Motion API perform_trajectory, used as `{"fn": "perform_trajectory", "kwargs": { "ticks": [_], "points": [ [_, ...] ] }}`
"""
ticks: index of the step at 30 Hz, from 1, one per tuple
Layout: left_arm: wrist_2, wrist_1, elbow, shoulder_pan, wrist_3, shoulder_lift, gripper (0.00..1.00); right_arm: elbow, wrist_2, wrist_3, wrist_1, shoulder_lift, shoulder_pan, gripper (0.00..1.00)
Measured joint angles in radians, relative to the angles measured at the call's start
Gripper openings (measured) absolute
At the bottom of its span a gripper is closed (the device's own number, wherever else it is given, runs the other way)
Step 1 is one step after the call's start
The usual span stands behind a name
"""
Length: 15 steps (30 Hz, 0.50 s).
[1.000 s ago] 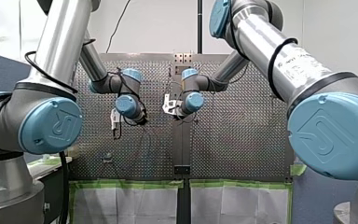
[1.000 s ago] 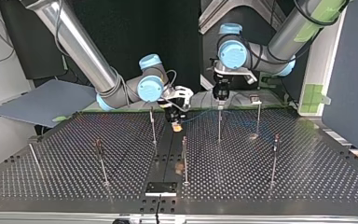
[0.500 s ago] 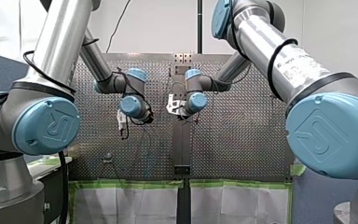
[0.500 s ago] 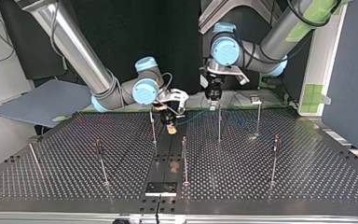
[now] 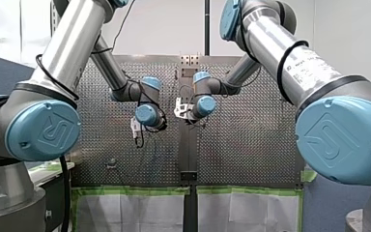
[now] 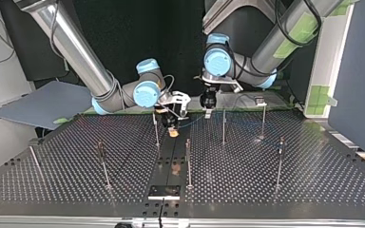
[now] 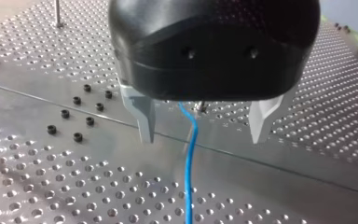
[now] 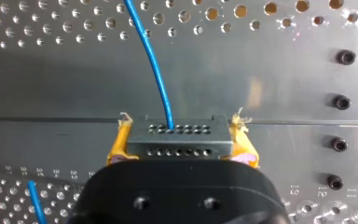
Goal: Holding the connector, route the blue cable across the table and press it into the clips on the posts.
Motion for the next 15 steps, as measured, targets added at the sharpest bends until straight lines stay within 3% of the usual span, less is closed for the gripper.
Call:
{"fn": "perform_trajectory", "kwargs": {
  "ticks": [15],
  "points": [
    [-0.01, -0.026, 0.131, -0.004, -0.036, -0.086, 1.0, 0.0, -0.011, 0.001, 0.0, 0.0, 0.0, 0.0]
  ]
}}
